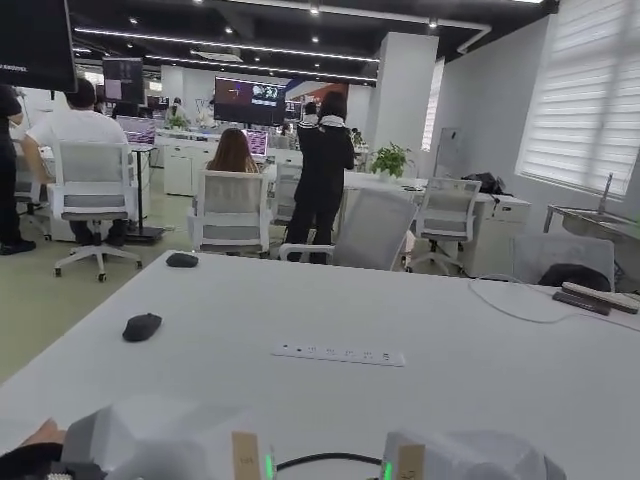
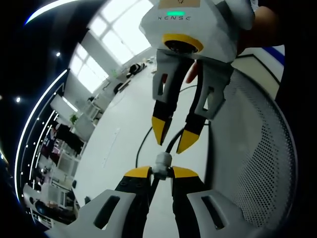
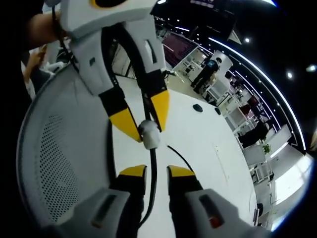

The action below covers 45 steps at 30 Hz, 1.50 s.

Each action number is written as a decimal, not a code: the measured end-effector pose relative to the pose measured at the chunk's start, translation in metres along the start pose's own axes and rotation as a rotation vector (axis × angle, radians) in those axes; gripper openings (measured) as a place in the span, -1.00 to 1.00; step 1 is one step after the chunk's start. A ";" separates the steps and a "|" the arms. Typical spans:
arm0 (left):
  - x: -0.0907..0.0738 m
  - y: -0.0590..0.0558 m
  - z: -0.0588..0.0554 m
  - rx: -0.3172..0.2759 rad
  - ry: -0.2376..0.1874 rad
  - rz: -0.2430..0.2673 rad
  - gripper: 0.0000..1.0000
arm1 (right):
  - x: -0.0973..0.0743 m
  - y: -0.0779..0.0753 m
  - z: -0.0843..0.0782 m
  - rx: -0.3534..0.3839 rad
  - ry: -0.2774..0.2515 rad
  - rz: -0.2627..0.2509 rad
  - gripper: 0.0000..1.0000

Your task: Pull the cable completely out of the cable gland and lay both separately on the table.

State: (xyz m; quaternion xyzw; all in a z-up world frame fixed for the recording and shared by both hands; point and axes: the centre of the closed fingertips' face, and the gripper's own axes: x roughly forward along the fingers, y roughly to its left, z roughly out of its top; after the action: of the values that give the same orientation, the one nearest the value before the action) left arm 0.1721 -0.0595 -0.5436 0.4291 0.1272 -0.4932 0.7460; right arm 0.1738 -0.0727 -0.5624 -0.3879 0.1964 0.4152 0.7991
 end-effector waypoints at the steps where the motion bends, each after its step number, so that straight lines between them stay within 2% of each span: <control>1: -0.001 0.000 -0.001 0.000 0.003 0.000 -0.67 | -0.001 0.000 0.005 -0.008 -0.015 0.001 -0.71; 4: -0.002 0.002 -0.004 -0.003 0.009 0.003 -0.67 | -0.002 0.002 0.011 -0.022 -0.030 0.009 -0.76; 6: -0.003 0.003 -0.005 -0.005 0.009 0.005 -0.67 | -0.002 0.002 0.011 -0.039 -0.035 0.010 -0.92; 8: -0.003 0.003 -0.005 -0.011 0.005 0.006 -0.67 | -0.001 0.002 0.010 -0.035 -0.031 0.018 -0.93; 22: -0.008 0.014 -0.009 -0.008 0.009 0.025 -0.67 | -0.010 -0.007 -0.021 0.001 0.031 -0.015 -0.94; 32: -0.014 0.025 -0.020 -0.025 0.030 0.057 -0.67 | -0.020 -0.016 -0.044 0.027 0.075 -0.046 -0.94; 35: -0.016 0.028 -0.024 -0.036 0.034 0.069 -0.67 | -0.028 -0.030 -0.052 0.036 0.081 -0.096 -0.94; 36: -0.016 0.028 -0.025 -0.038 0.035 0.069 -0.67 | -0.034 -0.043 -0.054 0.051 0.076 -0.144 -0.94; 37: -0.016 0.028 -0.027 -0.039 0.039 0.071 -0.67 | -0.038 -0.051 -0.055 0.056 0.077 -0.163 -0.94; 38: -0.016 0.028 -0.028 -0.037 0.042 0.073 -0.67 | -0.044 -0.065 -0.055 0.045 0.062 -0.195 -0.94; 40: -0.014 0.026 -0.030 -0.042 0.047 0.074 -0.67 | -0.055 -0.094 -0.050 0.088 0.011 -0.249 -0.94; 41: -0.013 0.024 -0.030 -0.044 0.046 0.071 -0.67 | -0.057 -0.101 -0.048 0.095 0.000 -0.260 -0.94; 42: -0.012 0.023 -0.030 -0.045 0.045 0.068 -0.67 | -0.063 -0.121 -0.044 0.121 -0.034 -0.291 -0.94; 45: -0.006 0.018 -0.029 -0.045 0.043 0.057 -0.66 | -0.069 -0.170 -0.037 0.154 -0.084 -0.355 -0.93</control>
State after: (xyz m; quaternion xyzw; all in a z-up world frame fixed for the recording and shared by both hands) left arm 0.1911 -0.0309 -0.5479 0.4260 0.1419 -0.4593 0.7664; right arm 0.2730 -0.1976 -0.4636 -0.3366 0.1226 0.2673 0.8946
